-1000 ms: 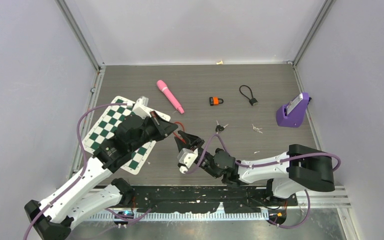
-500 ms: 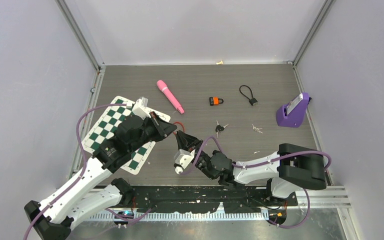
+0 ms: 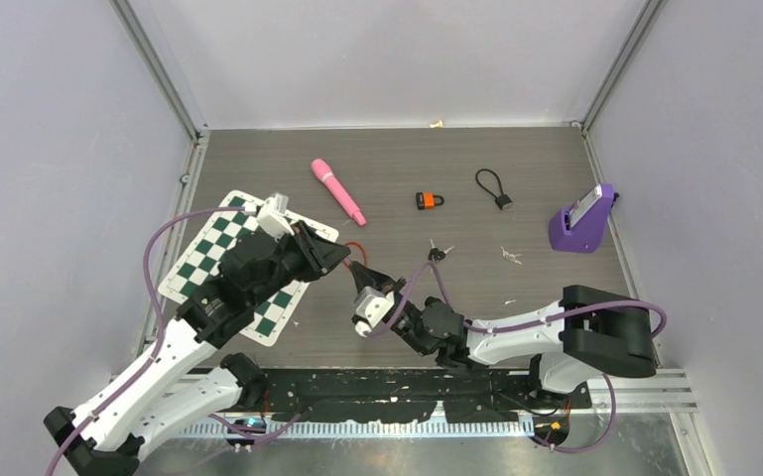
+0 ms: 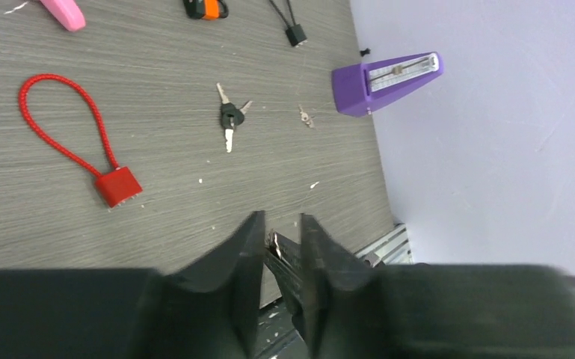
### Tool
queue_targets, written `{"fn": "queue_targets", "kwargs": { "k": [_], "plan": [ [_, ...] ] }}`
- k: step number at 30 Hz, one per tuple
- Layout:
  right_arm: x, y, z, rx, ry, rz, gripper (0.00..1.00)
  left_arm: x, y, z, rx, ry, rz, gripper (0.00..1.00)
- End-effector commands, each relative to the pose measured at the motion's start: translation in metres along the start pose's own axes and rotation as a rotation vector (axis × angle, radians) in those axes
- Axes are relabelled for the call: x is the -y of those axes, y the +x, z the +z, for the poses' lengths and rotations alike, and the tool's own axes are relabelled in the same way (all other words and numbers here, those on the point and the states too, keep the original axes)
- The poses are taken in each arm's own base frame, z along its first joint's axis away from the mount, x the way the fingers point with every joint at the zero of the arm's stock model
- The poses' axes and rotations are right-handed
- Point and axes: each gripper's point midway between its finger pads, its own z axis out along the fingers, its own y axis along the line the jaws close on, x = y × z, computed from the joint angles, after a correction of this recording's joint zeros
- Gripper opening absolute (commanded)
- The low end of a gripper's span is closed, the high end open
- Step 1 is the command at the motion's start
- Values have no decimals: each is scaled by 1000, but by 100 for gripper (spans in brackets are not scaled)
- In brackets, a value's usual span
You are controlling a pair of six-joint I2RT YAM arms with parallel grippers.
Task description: Unlock with the key
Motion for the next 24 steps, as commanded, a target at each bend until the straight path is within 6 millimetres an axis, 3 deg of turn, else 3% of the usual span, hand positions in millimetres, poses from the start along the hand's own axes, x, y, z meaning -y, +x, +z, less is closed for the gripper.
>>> {"fn": "queue_targets", "kwargs": {
  "k": [1, 5, 6, 7, 8, 9, 10, 17, 24],
  "plan": [
    [20, -20, -4, 53, 38, 228, 5, 28, -24, -14, 94, 117, 45, 36],
    [26, -27, -12, 100, -23, 400, 5, 33, -31, -23, 151, 174, 100, 57],
    [27, -23, -14, 98, -30, 465, 5, 34, -31, -25, 163, 194, 110, 61],
    [31, -33, -17, 139, -60, 506, 5, 37, -31, -27, 175, 222, 122, 63],
    [34, -27, -20, 134, -68, 572, 5, 41, -31, -29, 188, 259, 133, 66],
    [36, -39, -24, 178, -109, 612, 5, 44, -26, -30, 180, 301, 146, 67],
    [39, -35, -26, 173, -117, 679, 5, 49, -24, -31, 184, 345, 159, 69],
    [51, -66, -46, 311, -254, 925, 5, 90, -20, -48, 214, 622, 220, 71],
    [48, -92, -48, 375, -354, 1045, 5, 110, -14, -49, 168, 725, 229, 68]
  ]
}}
